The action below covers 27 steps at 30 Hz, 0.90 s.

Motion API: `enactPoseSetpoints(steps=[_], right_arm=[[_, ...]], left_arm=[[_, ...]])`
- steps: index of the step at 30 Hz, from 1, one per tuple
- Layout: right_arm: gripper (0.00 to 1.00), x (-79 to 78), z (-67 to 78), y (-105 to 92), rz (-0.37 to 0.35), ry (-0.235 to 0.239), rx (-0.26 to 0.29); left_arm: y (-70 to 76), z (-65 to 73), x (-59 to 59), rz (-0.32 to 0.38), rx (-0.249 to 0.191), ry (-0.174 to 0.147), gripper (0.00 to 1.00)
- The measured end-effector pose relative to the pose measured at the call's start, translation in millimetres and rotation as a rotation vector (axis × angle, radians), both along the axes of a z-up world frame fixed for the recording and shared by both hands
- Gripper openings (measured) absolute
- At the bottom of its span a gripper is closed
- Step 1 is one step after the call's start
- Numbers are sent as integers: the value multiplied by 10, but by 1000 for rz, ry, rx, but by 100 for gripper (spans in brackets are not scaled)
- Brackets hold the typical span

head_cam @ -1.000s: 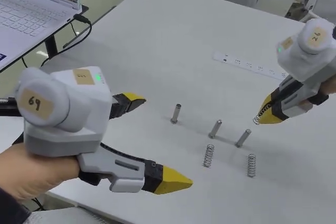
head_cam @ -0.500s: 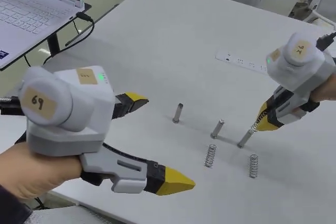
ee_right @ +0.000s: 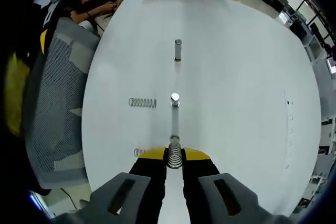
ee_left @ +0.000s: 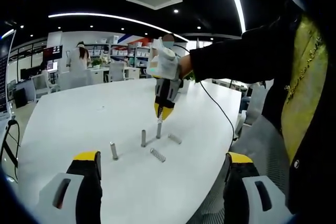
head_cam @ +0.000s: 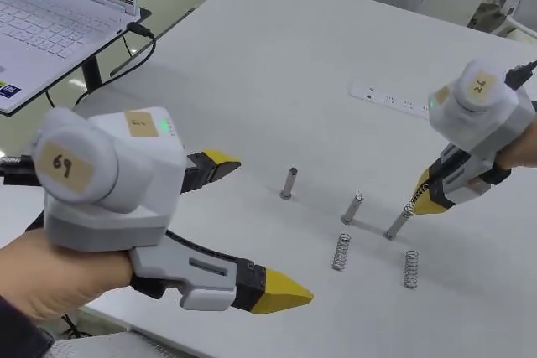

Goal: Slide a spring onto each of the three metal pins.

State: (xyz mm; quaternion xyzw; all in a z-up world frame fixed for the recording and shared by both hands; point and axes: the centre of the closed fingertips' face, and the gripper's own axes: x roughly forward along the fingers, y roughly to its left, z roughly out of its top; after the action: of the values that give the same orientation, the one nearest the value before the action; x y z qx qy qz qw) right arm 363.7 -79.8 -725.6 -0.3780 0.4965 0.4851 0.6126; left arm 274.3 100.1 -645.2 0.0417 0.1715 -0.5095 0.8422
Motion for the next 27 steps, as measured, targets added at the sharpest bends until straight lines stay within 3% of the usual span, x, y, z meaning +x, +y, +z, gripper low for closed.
enactPoseSetpoints(steps=[27], right_arm=[[9,-2,-164,0,-2,27,-6]], left_arm=[[28,-14,-11,4,11,1,93]])
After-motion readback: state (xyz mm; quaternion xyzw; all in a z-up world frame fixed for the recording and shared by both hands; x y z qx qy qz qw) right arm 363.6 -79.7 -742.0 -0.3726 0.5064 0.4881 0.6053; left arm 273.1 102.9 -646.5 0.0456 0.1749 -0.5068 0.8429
